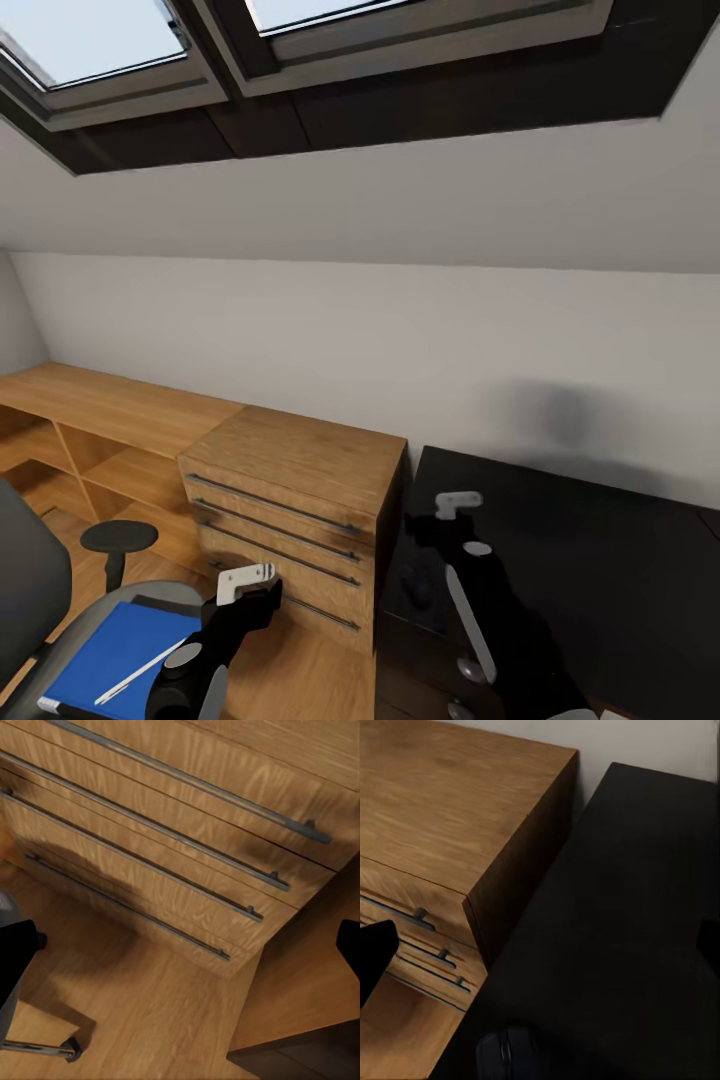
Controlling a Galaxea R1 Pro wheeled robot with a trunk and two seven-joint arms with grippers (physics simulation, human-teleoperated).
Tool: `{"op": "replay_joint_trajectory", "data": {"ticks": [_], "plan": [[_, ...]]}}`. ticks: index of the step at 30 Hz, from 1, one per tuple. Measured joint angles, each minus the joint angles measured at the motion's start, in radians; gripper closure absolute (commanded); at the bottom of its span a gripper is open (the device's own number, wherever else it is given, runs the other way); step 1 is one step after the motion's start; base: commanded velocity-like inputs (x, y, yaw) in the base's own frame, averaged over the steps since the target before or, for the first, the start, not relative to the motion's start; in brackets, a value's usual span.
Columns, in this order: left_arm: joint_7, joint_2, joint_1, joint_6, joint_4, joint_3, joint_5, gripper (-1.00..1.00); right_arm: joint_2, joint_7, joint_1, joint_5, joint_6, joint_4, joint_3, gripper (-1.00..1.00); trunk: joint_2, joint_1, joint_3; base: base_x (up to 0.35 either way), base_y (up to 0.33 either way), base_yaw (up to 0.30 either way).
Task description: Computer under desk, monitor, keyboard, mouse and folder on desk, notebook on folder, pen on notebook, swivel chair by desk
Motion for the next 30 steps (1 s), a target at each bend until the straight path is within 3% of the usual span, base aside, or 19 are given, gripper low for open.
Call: {"op": "replay_joint_trajectory", "data": {"ticks": [6,15,30], "plan": [[-0.001,0.0,0.0,-0.004,-0.002,0.0,0.001,-1.0,0.0,0.001,0.029,-0.001,0.007,-0.066,0.0,-1.0,0.0,0.0,0.0,-0.04,0.0,0.0],[-0.001,0.0,0.0,-0.003,-0.006,0.0,0.002,-1.0,0.002,0.001,0.032,-0.004,0.001,-0.077,0.001,-1.0,0.0,0.001,0.0,-0.289,0.079,0.0],[-0.002,0.0,0.0,-0.002,-0.006,0.0,0.002,-1.0,0.002,0.001,0.032,-0.003,-0.001,-0.077,0.001,-1.0,0.0,0.001,0.007,-0.318,0.154,-0.232]]}}
